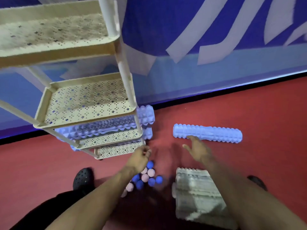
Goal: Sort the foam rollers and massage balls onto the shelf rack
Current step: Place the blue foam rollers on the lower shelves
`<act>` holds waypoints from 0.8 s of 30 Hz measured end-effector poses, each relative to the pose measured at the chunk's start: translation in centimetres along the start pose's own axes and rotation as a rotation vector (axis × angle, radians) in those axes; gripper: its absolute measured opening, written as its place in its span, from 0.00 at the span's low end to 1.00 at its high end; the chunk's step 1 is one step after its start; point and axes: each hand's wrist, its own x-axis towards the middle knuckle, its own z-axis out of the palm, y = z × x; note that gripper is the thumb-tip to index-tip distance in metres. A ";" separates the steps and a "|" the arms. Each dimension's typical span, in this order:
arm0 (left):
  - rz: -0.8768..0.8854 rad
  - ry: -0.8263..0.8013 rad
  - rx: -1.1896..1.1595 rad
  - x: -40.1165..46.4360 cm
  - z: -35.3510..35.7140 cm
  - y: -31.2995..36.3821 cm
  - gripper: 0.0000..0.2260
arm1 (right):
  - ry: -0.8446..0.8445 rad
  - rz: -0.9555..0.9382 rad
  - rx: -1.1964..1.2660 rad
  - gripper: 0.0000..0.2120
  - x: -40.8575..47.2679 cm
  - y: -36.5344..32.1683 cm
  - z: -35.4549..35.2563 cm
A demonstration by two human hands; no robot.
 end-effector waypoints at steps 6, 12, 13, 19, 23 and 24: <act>-0.017 -0.059 0.027 5.4 6.5 0.4 0.08 | -0.017 0.001 -0.035 0.37 7.2 8.3 1.7; -0.086 -0.014 0.036 11.0 9.1 -3.1 0.14 | 0.017 -0.070 -0.154 0.45 16.4 11.9 6.5; -0.100 -0.010 0.030 11.7 9.6 -4.0 0.13 | 0.006 -0.080 -0.181 0.46 17.9 12.5 7.3; -0.213 -0.006 -0.037 14.0 13.0 -8.7 0.12 | 0.035 -0.068 -0.283 0.55 23.3 15.0 10.8; -0.260 -0.011 -0.052 14.1 15.2 -11.0 0.12 | 0.189 -0.220 -0.446 0.51 22.6 16.7 13.1; -0.254 -0.023 -0.041 13.9 15.6 -11.2 0.12 | 0.168 -0.228 -0.449 0.50 22.4 17.0 13.2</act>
